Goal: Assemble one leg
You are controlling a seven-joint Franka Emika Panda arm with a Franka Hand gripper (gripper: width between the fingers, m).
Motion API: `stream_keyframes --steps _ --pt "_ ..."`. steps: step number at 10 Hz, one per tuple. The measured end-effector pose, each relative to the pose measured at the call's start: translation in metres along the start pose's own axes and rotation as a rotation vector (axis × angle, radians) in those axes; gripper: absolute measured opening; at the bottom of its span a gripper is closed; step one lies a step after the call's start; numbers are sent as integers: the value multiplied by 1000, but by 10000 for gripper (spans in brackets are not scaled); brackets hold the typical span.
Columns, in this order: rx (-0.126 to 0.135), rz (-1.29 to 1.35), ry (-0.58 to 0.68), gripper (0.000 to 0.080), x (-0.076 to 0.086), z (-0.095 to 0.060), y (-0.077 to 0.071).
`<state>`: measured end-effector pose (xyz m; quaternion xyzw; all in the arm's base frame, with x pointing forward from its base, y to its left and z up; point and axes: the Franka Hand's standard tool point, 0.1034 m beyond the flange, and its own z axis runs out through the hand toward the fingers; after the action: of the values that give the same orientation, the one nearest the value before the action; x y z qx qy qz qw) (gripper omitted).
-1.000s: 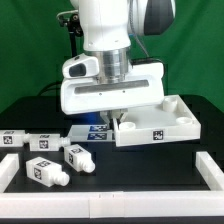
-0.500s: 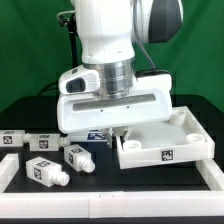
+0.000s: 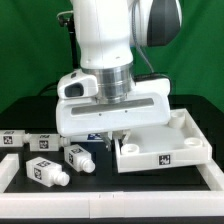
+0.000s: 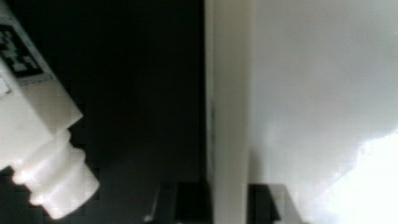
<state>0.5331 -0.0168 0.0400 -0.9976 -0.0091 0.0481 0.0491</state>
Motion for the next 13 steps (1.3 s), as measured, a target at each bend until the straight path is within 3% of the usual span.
stream_keyframes --steps 3,9,13 --pt "2 16 21 54 29 7 0" --pt "-1 89 18 54 27 8 6" --pt "0 124 15 54 48 21 13"
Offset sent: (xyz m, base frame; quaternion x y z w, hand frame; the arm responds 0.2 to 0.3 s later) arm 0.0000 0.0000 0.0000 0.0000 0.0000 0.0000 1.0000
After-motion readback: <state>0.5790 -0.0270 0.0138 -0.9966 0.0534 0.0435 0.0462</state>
